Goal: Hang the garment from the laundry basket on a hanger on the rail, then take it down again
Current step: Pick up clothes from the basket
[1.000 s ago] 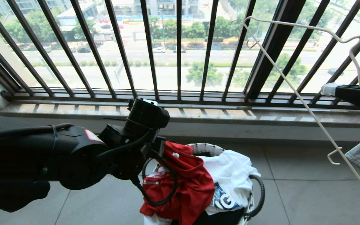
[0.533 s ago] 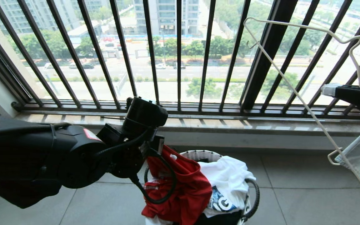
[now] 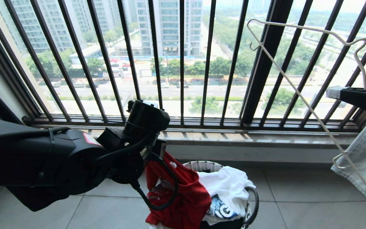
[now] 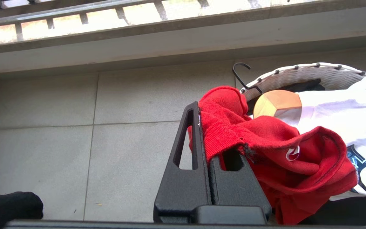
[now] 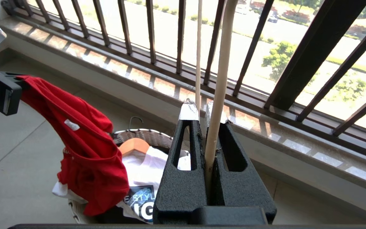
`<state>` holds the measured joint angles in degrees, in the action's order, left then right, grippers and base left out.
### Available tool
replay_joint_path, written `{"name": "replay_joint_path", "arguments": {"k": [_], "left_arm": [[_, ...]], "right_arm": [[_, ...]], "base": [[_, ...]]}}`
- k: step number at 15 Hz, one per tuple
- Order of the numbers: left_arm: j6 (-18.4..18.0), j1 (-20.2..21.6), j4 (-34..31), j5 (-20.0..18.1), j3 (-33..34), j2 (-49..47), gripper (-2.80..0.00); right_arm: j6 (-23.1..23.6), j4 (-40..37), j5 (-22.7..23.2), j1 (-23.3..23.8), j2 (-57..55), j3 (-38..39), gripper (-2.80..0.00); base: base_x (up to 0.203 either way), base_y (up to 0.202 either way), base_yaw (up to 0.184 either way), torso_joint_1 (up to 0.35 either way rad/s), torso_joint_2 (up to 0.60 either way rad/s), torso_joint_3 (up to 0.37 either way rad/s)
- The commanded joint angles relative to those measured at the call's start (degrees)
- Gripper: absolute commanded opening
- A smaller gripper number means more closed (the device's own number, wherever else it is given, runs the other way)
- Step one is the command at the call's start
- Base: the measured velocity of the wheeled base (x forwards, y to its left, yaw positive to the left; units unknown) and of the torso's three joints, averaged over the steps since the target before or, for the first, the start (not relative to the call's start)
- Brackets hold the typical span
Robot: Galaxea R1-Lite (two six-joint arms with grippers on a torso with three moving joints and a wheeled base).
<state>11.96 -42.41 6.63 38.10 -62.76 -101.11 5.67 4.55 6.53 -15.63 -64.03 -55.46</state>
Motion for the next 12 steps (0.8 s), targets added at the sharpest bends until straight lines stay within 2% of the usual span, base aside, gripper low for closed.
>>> {"name": "replay_joint_path", "arguments": {"k": [1,2,4,6,12], "left_arm": [[0.1,0.0,0.1,0.2,0.0,0.0,-2.8],[0.1,0.0,0.5,0.3,0.0,0.0,-2.8],[-0.3,0.0,6.7,0.2,1.1,-0.1,-2.8],[-4.2,0.0,11.4,0.1,3.6,-0.1,-2.8],[-4.6,0.0,11.6,0.0,3.8,-0.4,-2.8]], "right_arm": [[0.0,0.1,0.0,0.0,-0.2,-0.1,-2.8],[0.0,0.0,0.0,0.0,-0.3,-0.1,-2.8],[0.0,0.0,0.0,0.2,-0.3,-0.3,-2.8],[0.0,0.1,0.1,1.2,-0.4,-0.3,-2.8],[0.0,0.1,0.1,1.2,-0.3,-0.4,-2.8]], "base": [[0.0,0.0,0.0,0.002,0.0,0.207],[0.0,0.0,0.0,0.002,0.01,0.198],[0.0,0.0,0.0,0.006,0.0,0.201],[0.0,0.0,0.0,0.001,0.0,0.202],[0.0,0.0,0.0,0.002,-0.01,0.195]]}}
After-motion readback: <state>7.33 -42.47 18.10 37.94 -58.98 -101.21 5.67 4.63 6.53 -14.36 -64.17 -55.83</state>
